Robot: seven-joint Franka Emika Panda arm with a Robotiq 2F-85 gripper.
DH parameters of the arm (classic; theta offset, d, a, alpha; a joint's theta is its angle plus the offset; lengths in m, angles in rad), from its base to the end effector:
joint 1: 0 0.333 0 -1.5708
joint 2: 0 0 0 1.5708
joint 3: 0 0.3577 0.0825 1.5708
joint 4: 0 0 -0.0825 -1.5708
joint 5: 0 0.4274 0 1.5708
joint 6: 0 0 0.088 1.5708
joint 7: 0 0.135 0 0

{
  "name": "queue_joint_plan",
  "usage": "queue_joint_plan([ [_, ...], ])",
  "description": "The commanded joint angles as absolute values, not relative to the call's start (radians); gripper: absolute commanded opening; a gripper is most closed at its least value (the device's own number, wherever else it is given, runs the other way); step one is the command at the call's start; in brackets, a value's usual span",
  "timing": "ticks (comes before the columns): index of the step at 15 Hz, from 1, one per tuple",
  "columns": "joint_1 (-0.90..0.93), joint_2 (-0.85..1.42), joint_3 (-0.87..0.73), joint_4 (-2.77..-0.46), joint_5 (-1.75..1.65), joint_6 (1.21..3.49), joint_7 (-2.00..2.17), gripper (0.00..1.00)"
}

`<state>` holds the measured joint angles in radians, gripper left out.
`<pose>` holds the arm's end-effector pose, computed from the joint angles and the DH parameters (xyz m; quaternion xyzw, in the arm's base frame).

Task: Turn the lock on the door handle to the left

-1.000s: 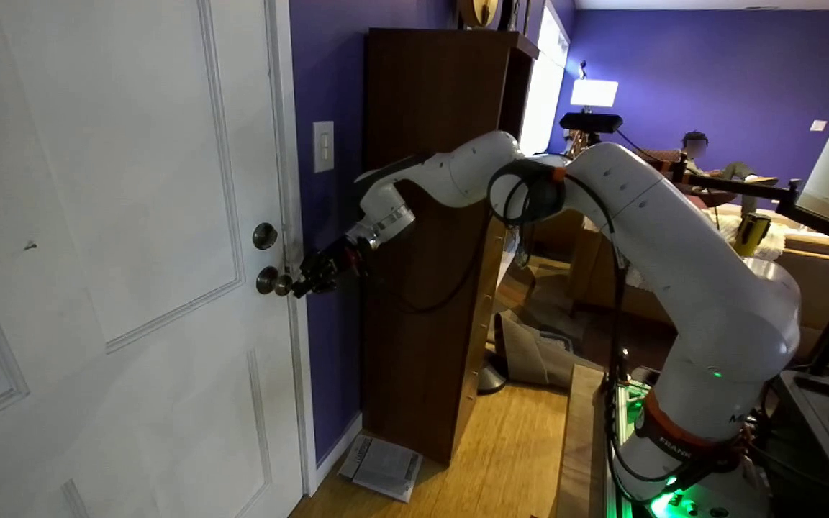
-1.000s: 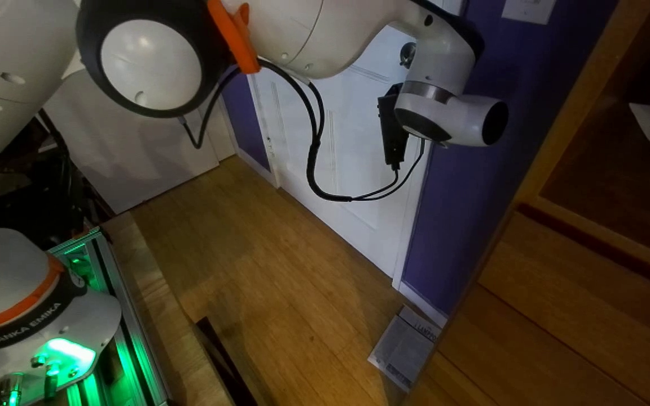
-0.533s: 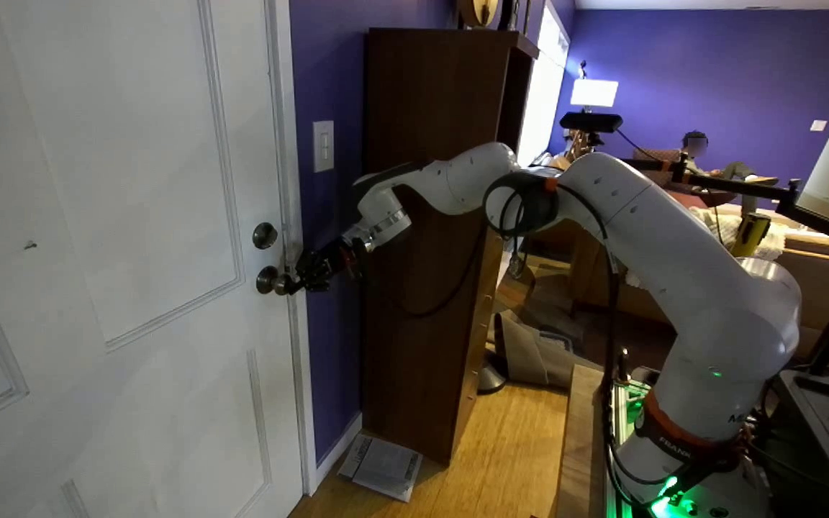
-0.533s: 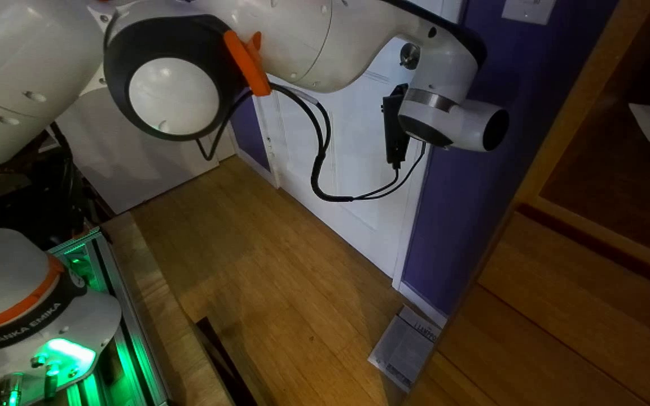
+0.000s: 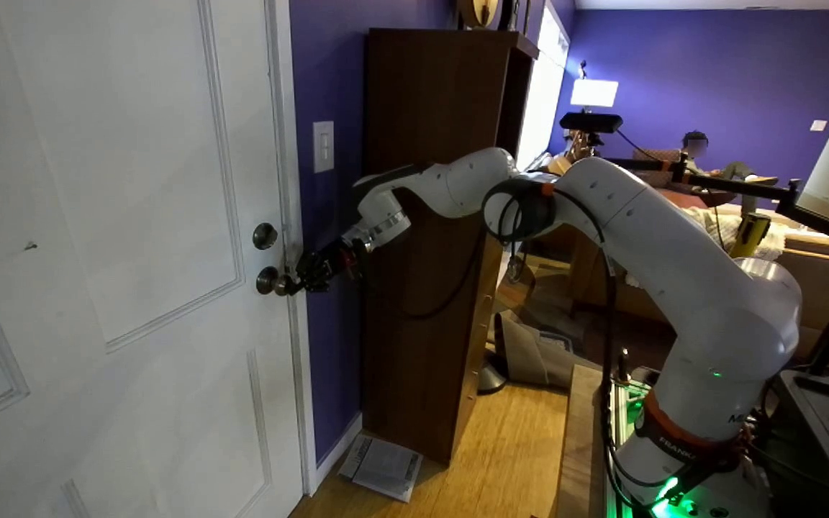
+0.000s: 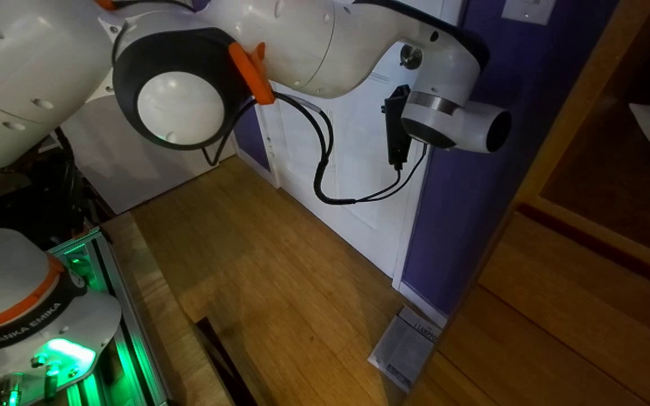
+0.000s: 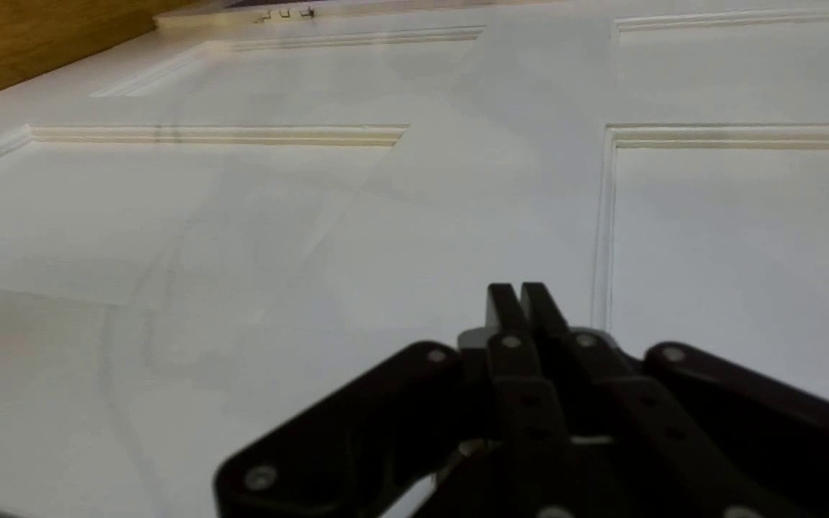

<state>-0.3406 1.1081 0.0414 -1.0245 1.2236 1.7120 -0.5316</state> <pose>0.8257 -0.1491 0.1741 -0.8065 0.1108 -0.0706 0.5765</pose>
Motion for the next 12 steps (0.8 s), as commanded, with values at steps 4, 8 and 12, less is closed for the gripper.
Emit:
queue_joint_plan([
  [4, -0.268, 1.088, -0.032, -0.981, 1.113, 1.818, -0.558, 0.01],
  [8, -0.213, 1.038, -0.075, -1.016, 1.038, 1.876, -0.583, 0.01],
  [12, -0.152, 0.985, -0.123, -1.058, 0.961, 1.935, -0.621, 0.01],
])
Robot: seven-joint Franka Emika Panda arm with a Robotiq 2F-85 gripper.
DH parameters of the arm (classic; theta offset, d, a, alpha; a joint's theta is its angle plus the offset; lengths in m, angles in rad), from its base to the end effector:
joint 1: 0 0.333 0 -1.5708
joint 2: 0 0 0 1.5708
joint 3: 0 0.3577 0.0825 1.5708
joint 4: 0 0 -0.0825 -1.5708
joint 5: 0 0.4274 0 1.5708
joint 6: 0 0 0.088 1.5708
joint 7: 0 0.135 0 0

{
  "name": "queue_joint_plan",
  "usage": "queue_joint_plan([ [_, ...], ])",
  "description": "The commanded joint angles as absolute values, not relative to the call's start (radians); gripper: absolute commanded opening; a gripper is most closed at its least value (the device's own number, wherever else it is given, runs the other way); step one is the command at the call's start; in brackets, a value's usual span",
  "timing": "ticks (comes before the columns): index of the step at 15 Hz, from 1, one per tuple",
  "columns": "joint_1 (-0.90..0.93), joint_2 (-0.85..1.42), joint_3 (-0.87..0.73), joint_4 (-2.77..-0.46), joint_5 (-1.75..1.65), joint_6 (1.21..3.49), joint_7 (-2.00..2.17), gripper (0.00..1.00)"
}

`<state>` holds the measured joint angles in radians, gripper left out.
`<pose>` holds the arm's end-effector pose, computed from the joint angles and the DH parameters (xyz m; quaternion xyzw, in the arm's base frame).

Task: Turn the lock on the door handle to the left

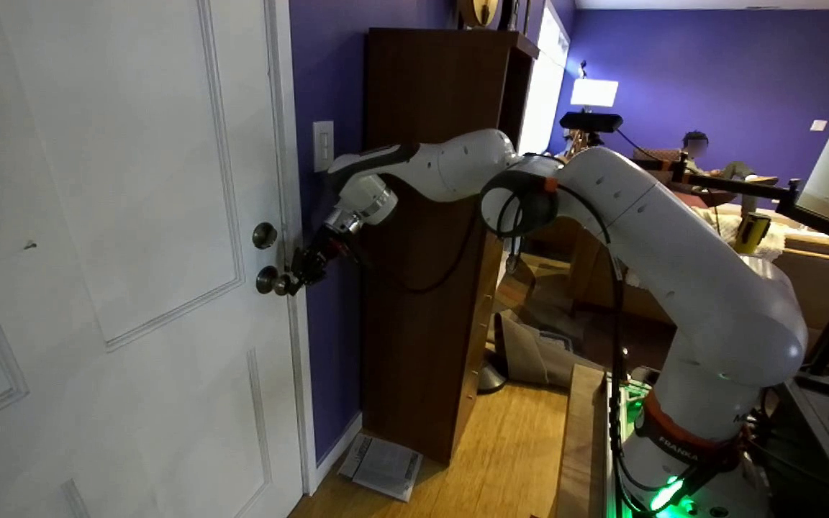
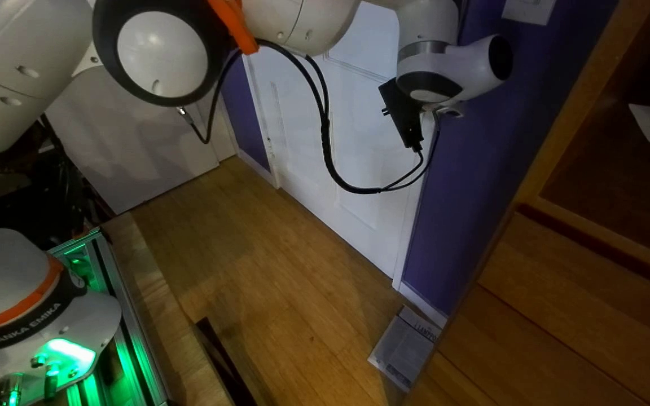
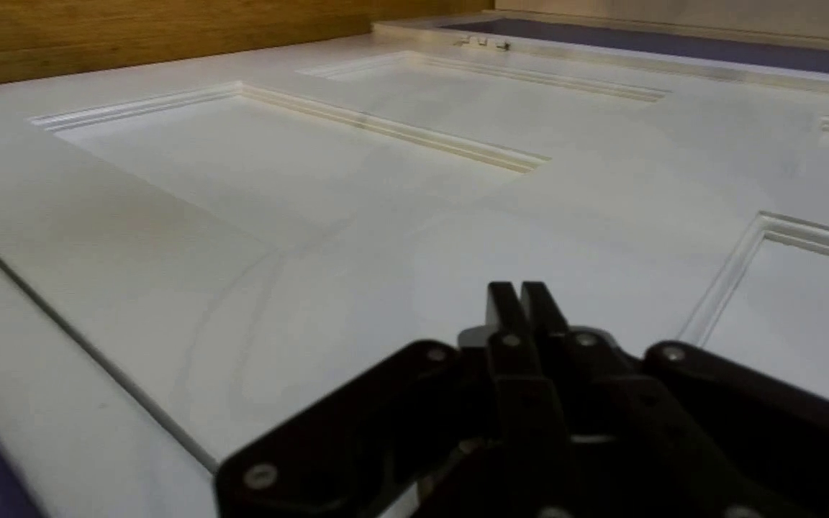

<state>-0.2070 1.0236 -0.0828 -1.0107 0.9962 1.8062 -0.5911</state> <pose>0.8403 -0.1268 0.2202 -0.9036 0.0135 -0.0853 0.4196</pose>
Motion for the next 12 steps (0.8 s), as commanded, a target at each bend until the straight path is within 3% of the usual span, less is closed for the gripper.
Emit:
queue_joint_plan([
  [1, -0.135, 0.969, -0.135, -1.075, 0.945, 1.955, -0.628, 0.01],
  [12, -0.092, 0.798, -0.018, -1.3, 0.51, 2.292, -0.581, 0.01],
])
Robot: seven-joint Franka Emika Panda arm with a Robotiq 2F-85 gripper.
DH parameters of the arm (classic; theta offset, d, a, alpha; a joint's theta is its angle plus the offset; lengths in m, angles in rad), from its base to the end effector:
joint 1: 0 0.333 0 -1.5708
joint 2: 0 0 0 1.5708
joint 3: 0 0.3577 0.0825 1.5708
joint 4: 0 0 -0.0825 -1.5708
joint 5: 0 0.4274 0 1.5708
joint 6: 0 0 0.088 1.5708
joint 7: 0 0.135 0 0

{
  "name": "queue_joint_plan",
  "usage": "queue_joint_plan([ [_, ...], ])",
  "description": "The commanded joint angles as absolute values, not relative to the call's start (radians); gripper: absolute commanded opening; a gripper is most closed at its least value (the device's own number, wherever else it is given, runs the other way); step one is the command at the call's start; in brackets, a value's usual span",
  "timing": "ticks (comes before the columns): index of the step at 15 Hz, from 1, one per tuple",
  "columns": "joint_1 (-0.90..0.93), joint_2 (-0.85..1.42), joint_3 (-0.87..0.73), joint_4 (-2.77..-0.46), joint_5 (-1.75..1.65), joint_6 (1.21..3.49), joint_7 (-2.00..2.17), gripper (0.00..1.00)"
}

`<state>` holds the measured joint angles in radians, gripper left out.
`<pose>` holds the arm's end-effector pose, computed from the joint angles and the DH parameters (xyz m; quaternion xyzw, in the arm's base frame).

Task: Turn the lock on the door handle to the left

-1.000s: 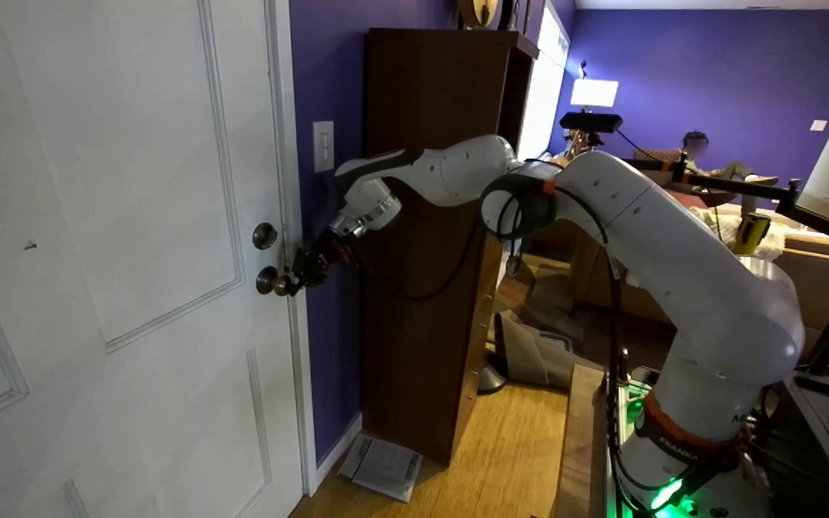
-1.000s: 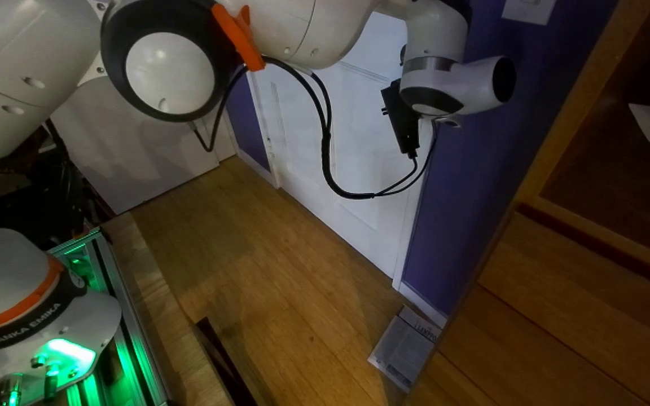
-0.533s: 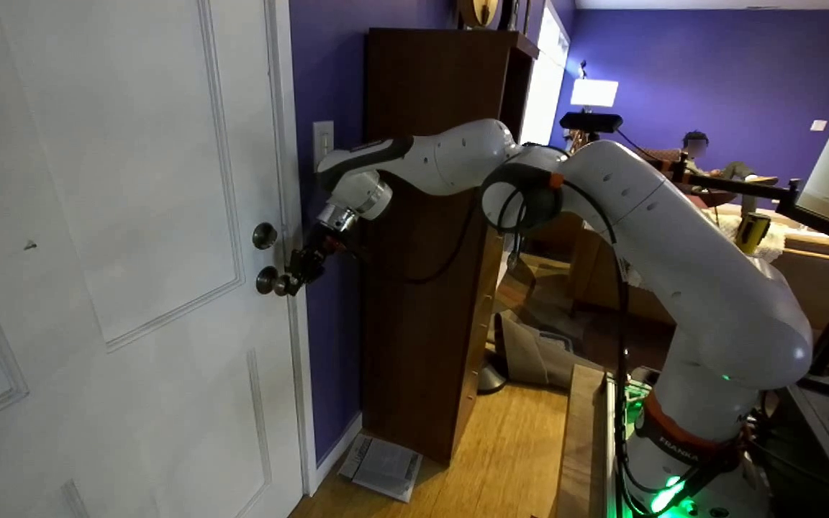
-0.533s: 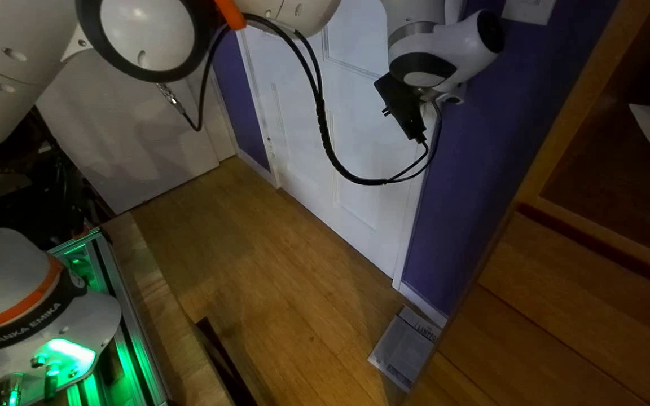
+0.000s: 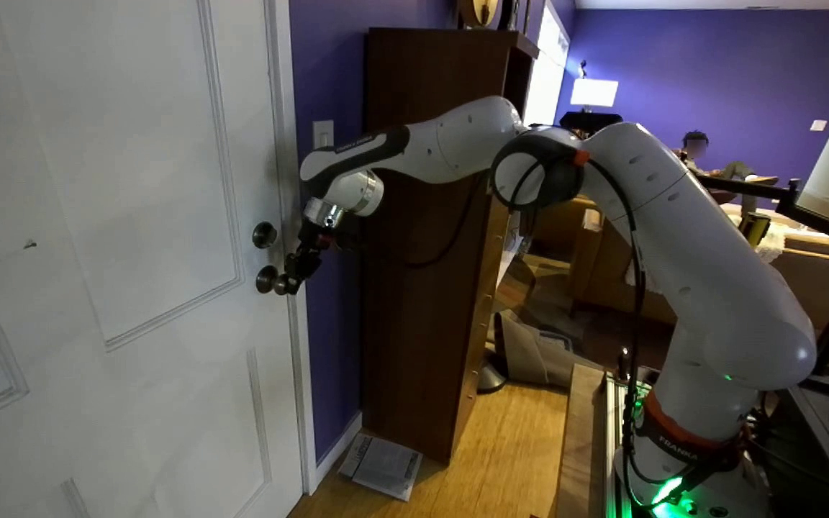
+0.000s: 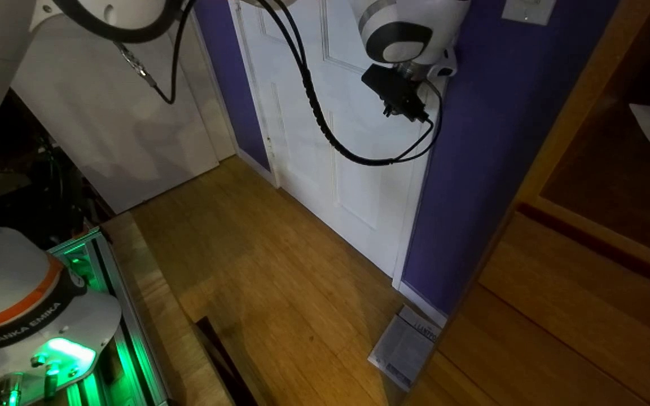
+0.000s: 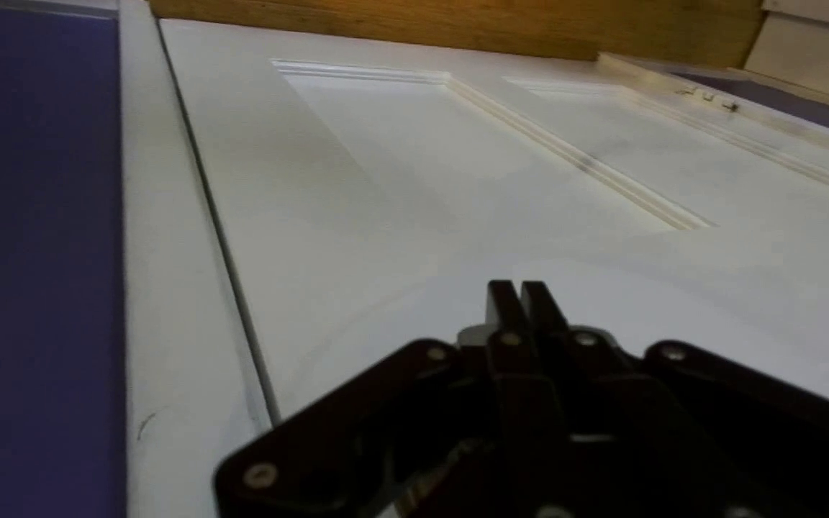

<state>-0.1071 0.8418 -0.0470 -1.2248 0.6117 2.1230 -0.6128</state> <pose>0.8354 -0.0791 0.2592 -0.9661 -0.0791 -0.1172 0.2161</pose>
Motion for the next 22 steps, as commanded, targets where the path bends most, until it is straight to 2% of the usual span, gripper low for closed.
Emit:
queue_joint_plan([
  [1, -0.088, 0.784, -0.009, -1.322, 0.464, 2.324, -0.566, 0.01],
  [10, 0.006, 0.697, -0.055, -1.474, 0.034, 2.536, -0.283, 0.01],
  [17, 0.114, 0.685, -0.151, -1.496, -0.236, 2.533, -0.026, 0.01],
  [18, 0.116, 0.681, -0.149, -1.498, -0.241, 2.515, -0.004, 0.3],
  [19, 0.105, 0.676, -0.131, -1.499, -0.229, 2.486, -0.011, 0.31],
  [22, 0.042, 0.649, -0.057, -1.501, -0.149, 2.393, -0.085, 0.51],
])
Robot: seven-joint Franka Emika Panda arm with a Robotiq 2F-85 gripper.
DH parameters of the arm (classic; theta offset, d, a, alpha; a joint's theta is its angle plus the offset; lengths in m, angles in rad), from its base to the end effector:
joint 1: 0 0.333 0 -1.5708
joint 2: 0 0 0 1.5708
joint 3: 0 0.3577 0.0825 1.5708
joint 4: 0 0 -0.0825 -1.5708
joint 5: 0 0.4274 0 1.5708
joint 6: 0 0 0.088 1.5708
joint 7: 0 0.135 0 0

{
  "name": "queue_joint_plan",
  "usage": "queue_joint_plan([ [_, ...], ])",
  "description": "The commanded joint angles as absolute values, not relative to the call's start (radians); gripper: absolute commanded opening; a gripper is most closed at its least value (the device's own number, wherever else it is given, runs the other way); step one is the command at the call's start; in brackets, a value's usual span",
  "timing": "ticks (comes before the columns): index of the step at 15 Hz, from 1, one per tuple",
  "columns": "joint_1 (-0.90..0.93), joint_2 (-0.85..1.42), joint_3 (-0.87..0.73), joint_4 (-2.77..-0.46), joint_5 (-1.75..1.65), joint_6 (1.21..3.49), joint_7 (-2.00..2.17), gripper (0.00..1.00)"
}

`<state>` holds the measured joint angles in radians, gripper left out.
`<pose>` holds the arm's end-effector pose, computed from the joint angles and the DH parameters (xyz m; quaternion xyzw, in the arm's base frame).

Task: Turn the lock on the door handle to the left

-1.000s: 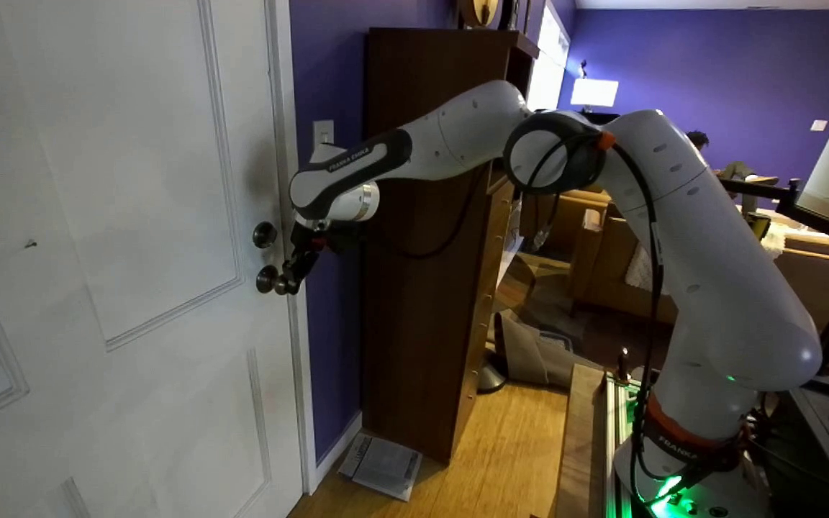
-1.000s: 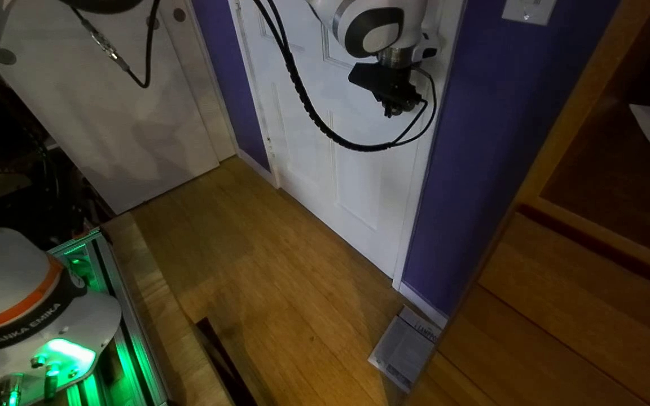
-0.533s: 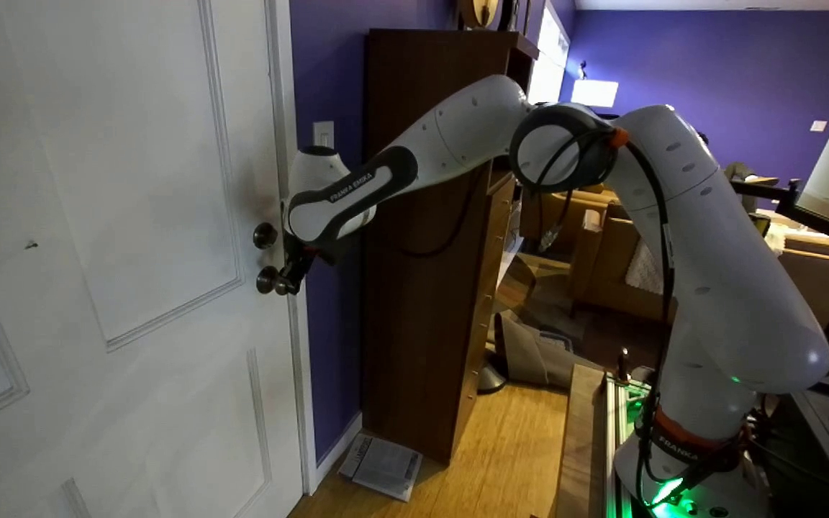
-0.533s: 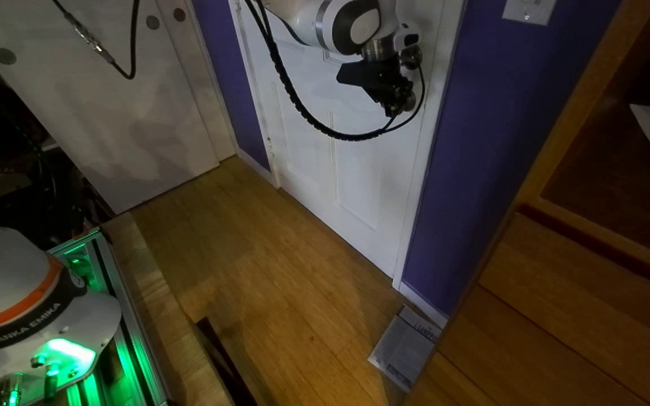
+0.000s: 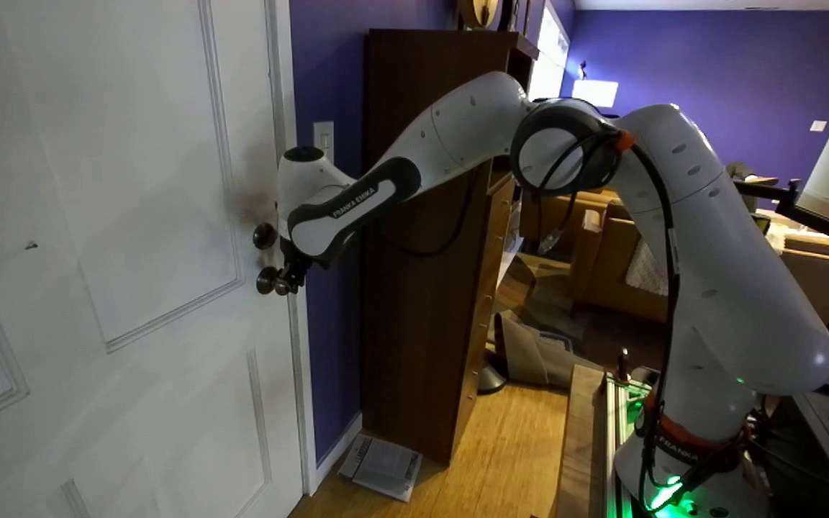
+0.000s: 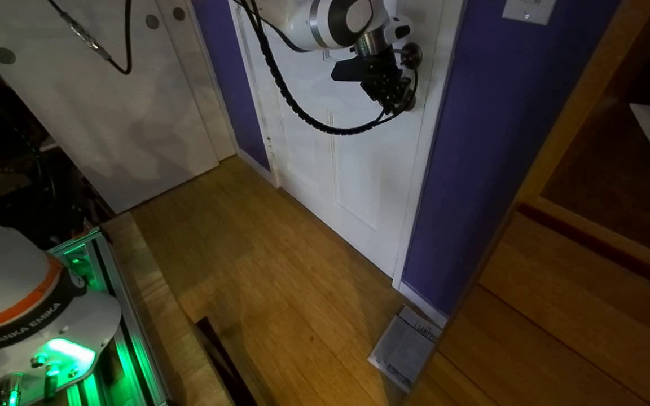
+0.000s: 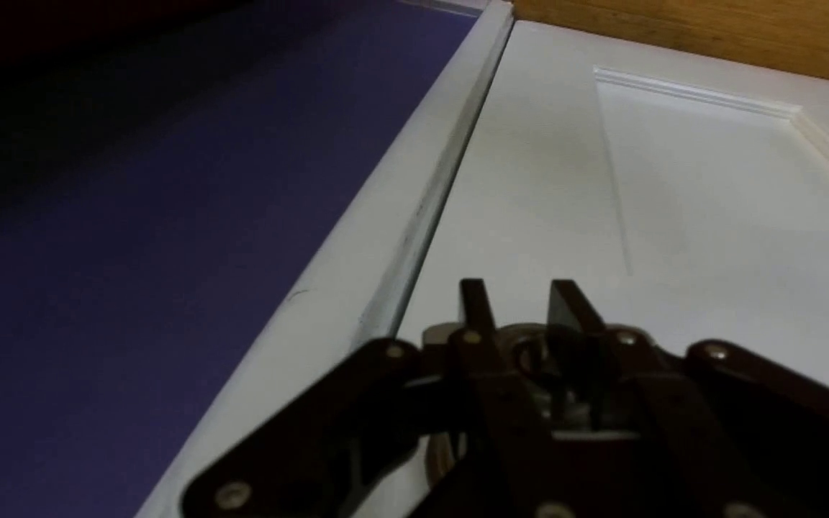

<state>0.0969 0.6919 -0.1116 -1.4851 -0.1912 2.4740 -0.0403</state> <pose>0.8140 0.0023 0.2798 0.9790 0.0956 0.1448 0.1067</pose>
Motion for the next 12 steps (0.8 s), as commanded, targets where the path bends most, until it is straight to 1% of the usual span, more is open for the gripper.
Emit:
queue_joint_plan([
  [1, 0.024, 0.642, -0.04, -1.498, -0.129, 2.367, -0.101, 0.6],
  [6, -0.103, 0.607, 0.075, -1.467, 0.072, 2.131, -0.279, 0.98],
  [7, -0.12, 0.603, 0.085, -1.46, 0.107, 2.08, -0.301, 1.0],
  [9, -0.141, 0.58, 0.082, -1.476, 0.151, 2.029, -0.311, 1.0],
  [12, -0.165, 0.515, 0.076, -1.548, 0.218, 2.033, -0.316, 1.0],
])
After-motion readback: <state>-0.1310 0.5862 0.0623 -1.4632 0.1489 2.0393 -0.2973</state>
